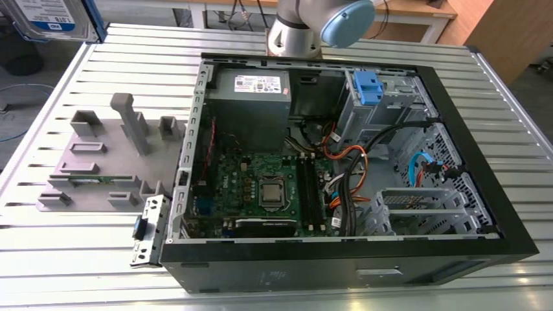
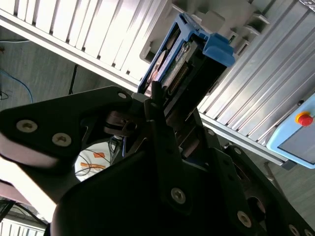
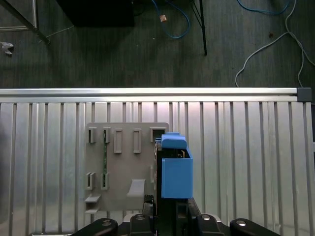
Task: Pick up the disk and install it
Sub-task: 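Pick up the disk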
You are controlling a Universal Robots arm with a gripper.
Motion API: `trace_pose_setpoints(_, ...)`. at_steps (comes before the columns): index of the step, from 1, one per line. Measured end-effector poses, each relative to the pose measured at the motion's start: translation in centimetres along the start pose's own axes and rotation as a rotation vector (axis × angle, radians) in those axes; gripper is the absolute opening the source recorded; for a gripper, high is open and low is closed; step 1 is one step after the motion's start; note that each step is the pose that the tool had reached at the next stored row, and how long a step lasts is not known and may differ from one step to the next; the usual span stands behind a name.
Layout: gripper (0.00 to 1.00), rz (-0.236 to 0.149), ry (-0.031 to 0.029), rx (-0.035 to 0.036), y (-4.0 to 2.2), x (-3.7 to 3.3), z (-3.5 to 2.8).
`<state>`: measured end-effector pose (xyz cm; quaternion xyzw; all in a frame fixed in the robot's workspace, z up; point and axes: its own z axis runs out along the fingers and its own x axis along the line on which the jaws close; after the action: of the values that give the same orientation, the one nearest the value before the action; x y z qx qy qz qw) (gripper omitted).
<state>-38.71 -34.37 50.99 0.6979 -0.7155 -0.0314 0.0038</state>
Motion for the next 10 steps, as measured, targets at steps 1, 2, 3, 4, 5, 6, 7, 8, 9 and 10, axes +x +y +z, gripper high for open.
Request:
trace_pose_setpoints(1, 0.35, 0.000, 0.0000, -0.0002, -0.19, 0.00, -0.01)
trace_pose_setpoints(2, 0.35, 0.000, 0.0000, -0.0004, -0.34, -0.01, -0.01)
trace_pose_setpoints(3, 0.35, 0.000, 0.0001, -0.0006, -0.49, -0.01, -0.03)
trace_pose_setpoints(4, 0.35, 0.000, 0.0001, -0.0008, -0.63, -0.02, -0.03)
trace_pose_setpoints(5, 0.35, 0.000, 0.0001, -0.0010, -0.77, -0.02, -0.04)
trace_pose_setpoints(6, 0.35, 0.000, 0.0001, -0.0011, -0.90, -0.02, -0.05)
trace_pose_setpoints(7, 0.35, 0.000, 0.0000, -0.0012, -1.02, -0.03, -0.05)
trace_pose_setpoints(8, 0.35, 0.000, 0.0001, -0.0014, -1.15, -0.03, -0.06)
trace_pose_setpoints(9, 0.35, 0.000, 0.0001, -0.0015, -1.26, -0.03, -0.06)
trace_pose_setpoints(10, 0.35, 0.000, 0.0000, -0.0015, -1.35, -0.03, -0.06)
